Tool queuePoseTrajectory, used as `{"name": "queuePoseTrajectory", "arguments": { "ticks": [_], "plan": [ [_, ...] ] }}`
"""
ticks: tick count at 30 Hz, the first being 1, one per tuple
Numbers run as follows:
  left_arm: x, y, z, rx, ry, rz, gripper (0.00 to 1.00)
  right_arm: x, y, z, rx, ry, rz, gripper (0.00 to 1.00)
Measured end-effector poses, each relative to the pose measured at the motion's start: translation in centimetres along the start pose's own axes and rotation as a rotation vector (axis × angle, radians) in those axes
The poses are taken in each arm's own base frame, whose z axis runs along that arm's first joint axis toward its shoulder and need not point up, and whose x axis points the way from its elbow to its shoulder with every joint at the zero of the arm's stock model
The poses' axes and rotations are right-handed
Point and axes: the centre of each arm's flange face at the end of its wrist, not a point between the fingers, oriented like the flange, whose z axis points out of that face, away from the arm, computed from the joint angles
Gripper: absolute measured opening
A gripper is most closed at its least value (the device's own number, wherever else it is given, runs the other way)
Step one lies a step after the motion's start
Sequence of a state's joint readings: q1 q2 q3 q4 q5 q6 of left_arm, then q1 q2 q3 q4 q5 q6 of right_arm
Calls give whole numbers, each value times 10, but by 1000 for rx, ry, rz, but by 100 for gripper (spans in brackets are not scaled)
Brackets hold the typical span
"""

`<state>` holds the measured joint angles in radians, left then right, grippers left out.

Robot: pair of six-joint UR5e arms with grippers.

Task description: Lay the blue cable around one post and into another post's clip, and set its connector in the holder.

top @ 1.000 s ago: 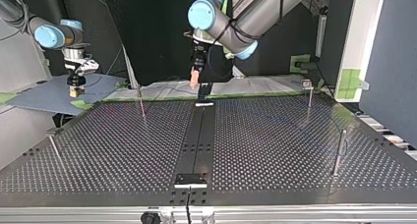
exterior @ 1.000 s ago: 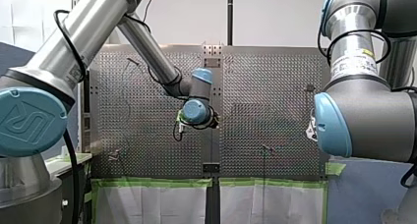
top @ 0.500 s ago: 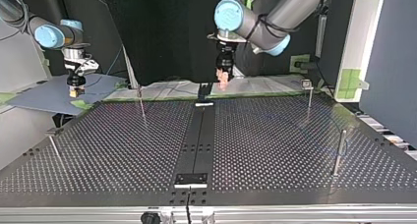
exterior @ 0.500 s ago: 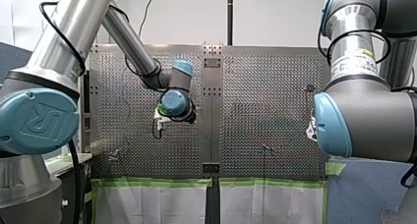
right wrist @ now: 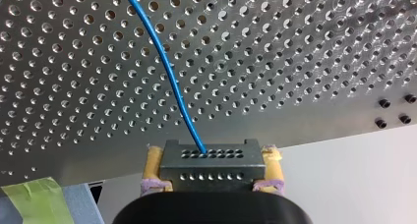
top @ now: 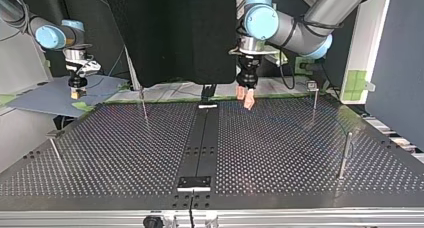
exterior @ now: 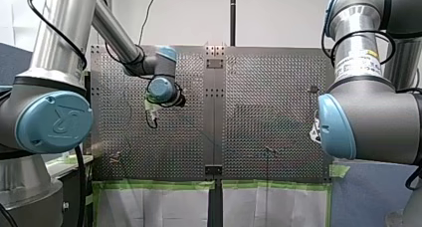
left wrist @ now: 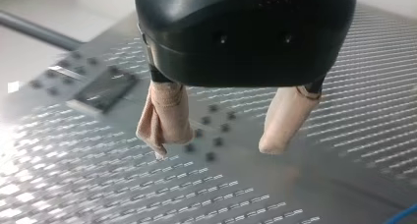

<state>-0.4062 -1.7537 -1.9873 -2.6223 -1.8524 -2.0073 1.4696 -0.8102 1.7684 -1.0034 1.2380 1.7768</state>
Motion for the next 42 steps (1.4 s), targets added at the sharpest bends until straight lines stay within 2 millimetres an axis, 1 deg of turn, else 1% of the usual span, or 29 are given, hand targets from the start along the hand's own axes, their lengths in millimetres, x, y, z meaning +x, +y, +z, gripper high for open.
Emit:
{"name": "queuePoseTrajectory", "arguments": {
  "ticks": [8,13,18,23,31,35,42],
  "plan": [
    [-37,26,-2,-39,-92,-101,98,0,0,0,0,-1,-1,0],
    [-64,41,-3,-57,-168,-168,98,0,0,0,0,-1,-1,0],
    [-86,54,0,-71,-231,-222,98,-1,0,0,0,0,-2,0],
    [-98,74,6,-117,-280,-272,98,0,0,0,1,1,-1,0],
    [-114,113,13,-226,-348,-311,98,-1,0,0,2,1,-1,0],
    [-121,129,17,-238,-371,-328,98,-1,0,0,2,1,-1,0],
    [-138,156,27,-238,-453,-379,98,-1,0,0,4,0,-2,0]
  ]
}}
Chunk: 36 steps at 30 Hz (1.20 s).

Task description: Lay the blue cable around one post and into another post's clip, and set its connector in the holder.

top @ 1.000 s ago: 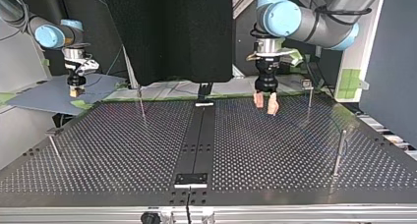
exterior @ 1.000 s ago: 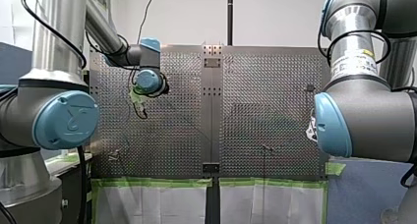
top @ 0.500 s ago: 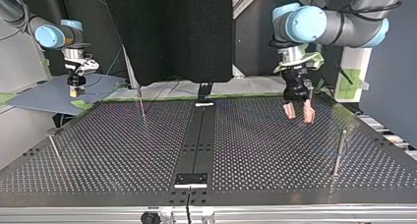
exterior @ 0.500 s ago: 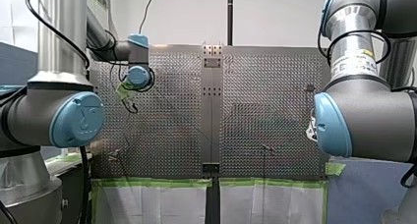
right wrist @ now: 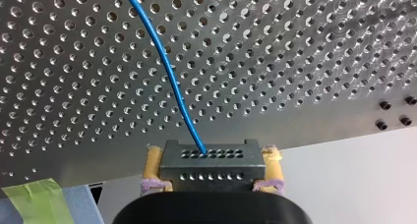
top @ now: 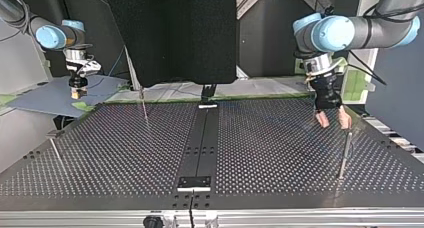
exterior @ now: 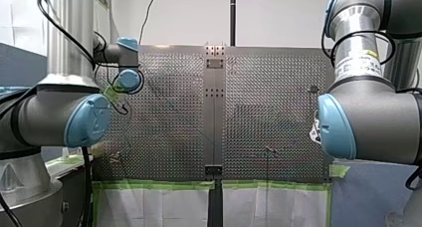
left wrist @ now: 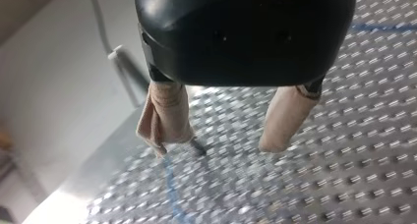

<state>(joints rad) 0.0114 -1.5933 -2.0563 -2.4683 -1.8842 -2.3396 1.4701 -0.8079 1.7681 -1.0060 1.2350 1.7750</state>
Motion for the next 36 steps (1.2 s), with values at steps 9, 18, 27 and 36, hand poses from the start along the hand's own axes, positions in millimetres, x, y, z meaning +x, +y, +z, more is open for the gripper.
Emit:
{"name": "queuePoseTrajectory", "arguments": {
  "ticks": [9,18,27,36],
  "plan": [
    [-10,32,33,8,-58,-79,98,0,0,0,0,0,0,0],
    [11,57,56,68,-21,-174,98,0,0,0,0,-2,0,0],
    [13,52,64,116,8,-256,98,-1,0,0,-1,-4,-1,0],
    [1,52,76,99,-50,-263,98,0,0,0,0,-2,0,0]
  ]
}}
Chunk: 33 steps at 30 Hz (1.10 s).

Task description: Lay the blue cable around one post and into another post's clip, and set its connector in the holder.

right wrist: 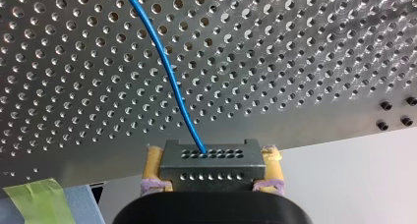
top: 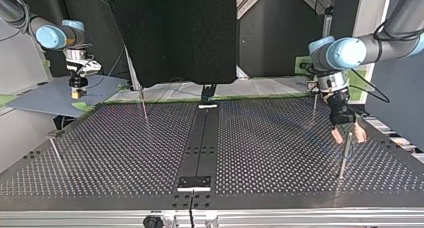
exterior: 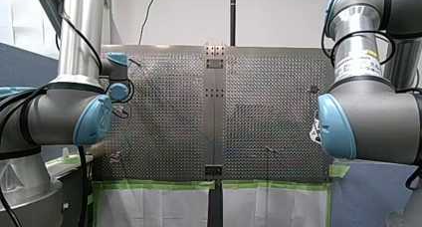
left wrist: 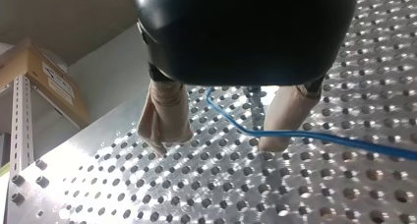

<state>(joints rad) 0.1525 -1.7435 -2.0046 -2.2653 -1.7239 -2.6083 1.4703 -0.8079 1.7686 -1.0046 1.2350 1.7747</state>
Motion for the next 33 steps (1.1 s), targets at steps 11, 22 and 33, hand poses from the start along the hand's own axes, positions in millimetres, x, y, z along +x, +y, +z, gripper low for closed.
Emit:
{"name": "queuePoseTrajectory", "arguments": {
  "ticks": [11,22,33],
  "plan": [
    [9,7,18,-9,23,12,98,0,0,0,2,1,1,0],
    [8,29,31,-57,-8,38,98,0,-1,1,4,3,2,0],
    [13,42,35,-63,21,37,98,-1,-2,0,4,0,1,0]
  ]
}}
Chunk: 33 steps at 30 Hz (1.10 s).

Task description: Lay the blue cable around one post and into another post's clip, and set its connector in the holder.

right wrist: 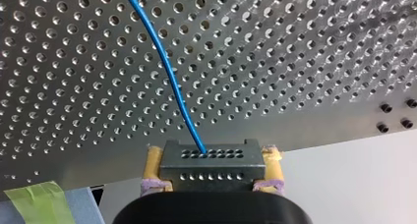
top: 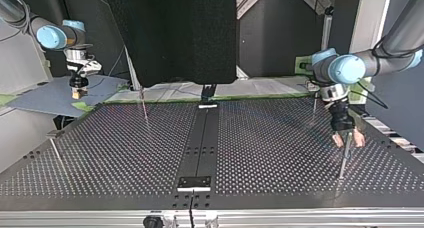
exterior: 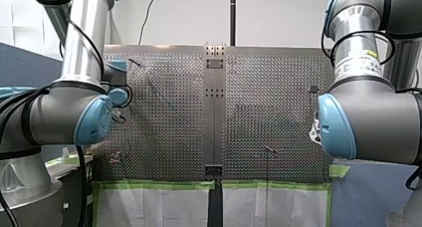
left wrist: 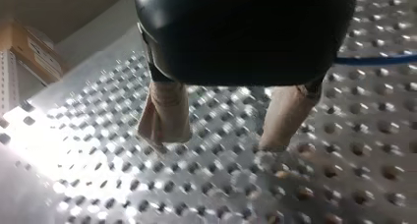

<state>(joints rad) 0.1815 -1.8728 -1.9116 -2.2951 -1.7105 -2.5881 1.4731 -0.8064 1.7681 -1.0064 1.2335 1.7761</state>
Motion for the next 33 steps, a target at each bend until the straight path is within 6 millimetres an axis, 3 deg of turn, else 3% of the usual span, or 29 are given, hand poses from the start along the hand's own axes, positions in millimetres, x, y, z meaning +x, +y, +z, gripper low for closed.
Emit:
{"name": "queuePoseTrajectory", "arguments": {
  "ticks": [7,19,25,33],
  "plan": [
    [4,3,-1,-3,14,7,98,7,3,3,-15,14,-11,0],
    [5,4,-1,-6,15,8,98,63,-13,7,-70,55,-43,0],
    [5,4,-1,-6,15,5,98,87,-33,6,-73,55,-66,0],
    [4,4,-1,-6,15,4,98,120,-81,0,-59,52,-79,0]
  ]
}}
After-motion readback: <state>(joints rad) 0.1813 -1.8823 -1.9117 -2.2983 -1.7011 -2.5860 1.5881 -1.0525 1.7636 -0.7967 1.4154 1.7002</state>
